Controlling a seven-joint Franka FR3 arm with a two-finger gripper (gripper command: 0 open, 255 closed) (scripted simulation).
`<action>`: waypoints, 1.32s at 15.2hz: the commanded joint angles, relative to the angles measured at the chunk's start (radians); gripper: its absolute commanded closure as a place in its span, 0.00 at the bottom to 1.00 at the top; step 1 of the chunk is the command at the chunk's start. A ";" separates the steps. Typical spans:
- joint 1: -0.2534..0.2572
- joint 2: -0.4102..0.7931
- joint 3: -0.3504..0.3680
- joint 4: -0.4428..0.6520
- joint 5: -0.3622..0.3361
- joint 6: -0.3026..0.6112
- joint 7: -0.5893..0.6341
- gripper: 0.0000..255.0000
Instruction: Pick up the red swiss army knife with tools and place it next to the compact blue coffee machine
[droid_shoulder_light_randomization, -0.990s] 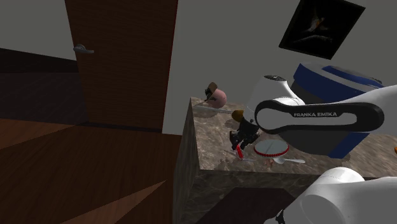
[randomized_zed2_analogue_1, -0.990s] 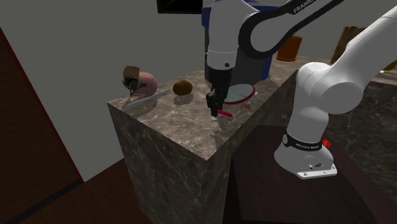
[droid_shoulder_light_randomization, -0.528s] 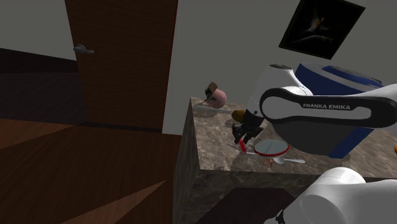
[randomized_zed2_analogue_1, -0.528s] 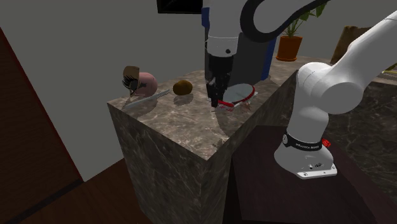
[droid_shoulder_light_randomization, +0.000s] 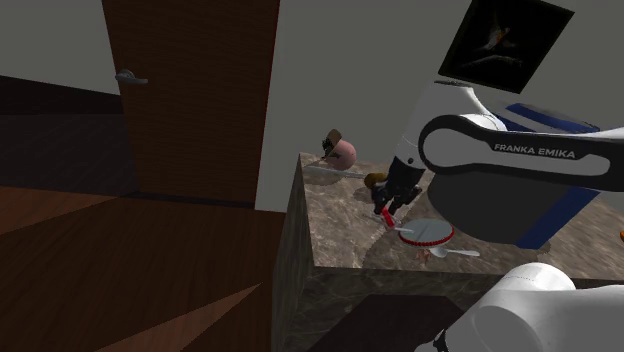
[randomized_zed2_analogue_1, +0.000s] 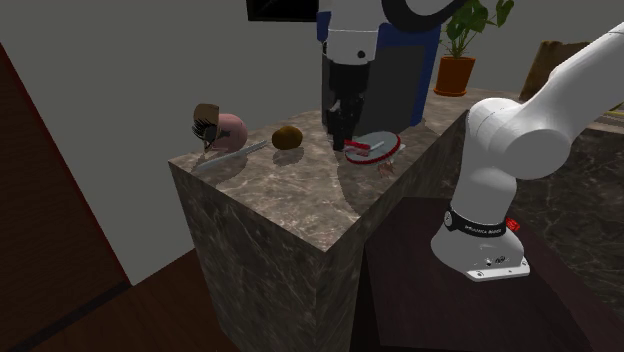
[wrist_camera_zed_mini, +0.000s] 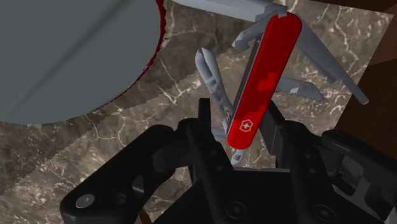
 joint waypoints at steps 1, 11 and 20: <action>0.000 -0.003 0.000 0.026 0.000 -0.029 0.002 1.00; -0.003 -0.011 -0.008 0.155 -0.007 -0.167 0.000 1.00; -0.006 0.002 -0.013 0.284 -0.012 -0.283 0.000 1.00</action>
